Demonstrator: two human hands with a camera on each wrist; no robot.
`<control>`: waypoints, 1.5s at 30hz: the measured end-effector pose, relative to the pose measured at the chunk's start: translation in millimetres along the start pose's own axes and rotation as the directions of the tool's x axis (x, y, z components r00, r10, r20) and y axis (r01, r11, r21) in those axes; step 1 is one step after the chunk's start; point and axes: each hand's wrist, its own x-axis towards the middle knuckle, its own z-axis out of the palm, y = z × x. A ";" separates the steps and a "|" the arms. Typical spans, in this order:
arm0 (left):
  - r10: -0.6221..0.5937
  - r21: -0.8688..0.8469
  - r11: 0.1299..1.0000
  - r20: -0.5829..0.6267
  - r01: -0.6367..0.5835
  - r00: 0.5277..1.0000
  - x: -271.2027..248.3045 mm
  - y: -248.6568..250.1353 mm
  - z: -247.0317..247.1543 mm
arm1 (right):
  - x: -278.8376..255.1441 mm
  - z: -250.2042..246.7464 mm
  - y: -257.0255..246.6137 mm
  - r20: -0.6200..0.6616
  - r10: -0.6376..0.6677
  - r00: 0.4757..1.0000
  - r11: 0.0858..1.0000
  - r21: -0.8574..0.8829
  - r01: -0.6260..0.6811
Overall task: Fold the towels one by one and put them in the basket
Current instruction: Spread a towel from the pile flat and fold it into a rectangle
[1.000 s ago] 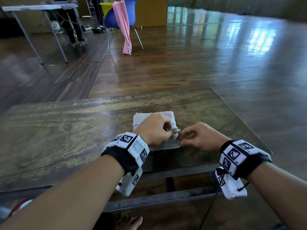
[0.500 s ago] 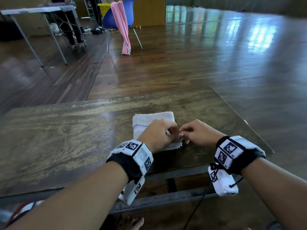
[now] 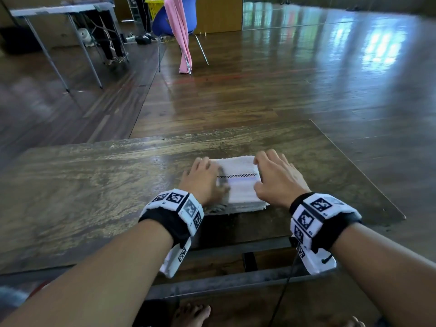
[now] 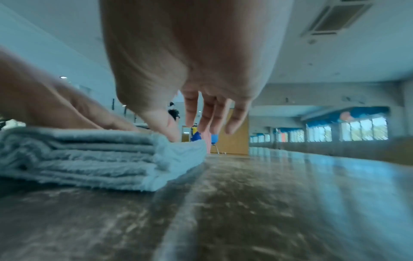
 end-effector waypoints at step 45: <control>-0.005 -0.135 0.990 0.259 0.041 0.966 -8.6 -31.2 24.8 | -11.3 51.6 0.1 0.244 0.260 0.934 0.953 0.088 -0.289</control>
